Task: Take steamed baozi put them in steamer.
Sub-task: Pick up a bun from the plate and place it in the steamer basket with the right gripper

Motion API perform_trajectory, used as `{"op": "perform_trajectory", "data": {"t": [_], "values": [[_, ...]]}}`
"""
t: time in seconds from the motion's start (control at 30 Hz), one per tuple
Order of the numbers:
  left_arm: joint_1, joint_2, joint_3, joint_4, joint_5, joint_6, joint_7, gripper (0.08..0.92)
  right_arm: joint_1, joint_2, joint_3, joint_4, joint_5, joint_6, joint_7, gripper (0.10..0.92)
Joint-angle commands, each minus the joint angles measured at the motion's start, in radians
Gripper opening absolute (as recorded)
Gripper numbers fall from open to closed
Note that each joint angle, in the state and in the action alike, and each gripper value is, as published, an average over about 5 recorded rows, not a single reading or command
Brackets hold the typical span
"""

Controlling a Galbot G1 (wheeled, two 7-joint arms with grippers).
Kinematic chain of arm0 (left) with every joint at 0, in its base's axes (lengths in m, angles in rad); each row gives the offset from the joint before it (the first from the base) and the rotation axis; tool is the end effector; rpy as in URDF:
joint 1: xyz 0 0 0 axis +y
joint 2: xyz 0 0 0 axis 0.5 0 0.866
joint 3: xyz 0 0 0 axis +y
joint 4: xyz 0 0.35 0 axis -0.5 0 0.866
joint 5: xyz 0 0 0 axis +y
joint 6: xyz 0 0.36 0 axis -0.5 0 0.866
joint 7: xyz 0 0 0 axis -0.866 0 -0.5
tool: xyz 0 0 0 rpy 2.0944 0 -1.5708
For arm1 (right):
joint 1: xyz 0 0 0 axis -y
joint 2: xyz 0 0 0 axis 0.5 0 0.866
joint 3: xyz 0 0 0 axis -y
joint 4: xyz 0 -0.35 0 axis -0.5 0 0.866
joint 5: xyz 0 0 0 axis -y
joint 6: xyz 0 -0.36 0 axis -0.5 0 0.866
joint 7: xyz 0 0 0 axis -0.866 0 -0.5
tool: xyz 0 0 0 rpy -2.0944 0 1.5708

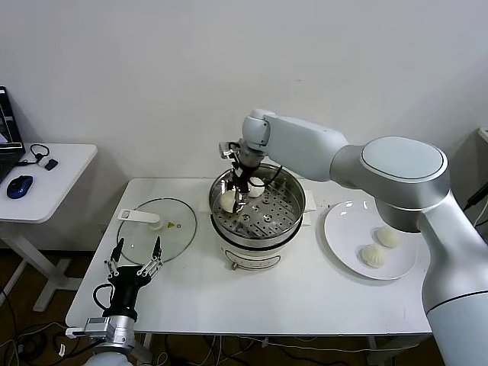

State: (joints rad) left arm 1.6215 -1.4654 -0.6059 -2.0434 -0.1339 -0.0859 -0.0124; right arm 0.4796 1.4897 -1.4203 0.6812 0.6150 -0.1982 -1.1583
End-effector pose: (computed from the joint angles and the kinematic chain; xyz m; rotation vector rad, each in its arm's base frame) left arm 0.1692 0.0458 -0.3266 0.0587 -3.1313 0.0004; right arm 0.6404 0.1594 -0.1109 1.6045 -1.2985 1.2861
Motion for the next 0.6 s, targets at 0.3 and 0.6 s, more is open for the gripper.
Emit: {"op": "perform_trajectory", "data": {"t": [0.3, 0.6], "values": [[0.001, 0.003, 0.001, 0.007, -0.005, 0.000, -0.001, 0.823, -0.008, 0.007, -0.013, -0.008, -0.007, 0.010, -0.002, 0.765], [0.001, 0.002, 0.003, 0.006, -0.004, 0.001, -0.002, 0.823, 0.008, -0.025, -0.002, 0.048, 0.005, 0.005, 0.006, 0.822]]}}
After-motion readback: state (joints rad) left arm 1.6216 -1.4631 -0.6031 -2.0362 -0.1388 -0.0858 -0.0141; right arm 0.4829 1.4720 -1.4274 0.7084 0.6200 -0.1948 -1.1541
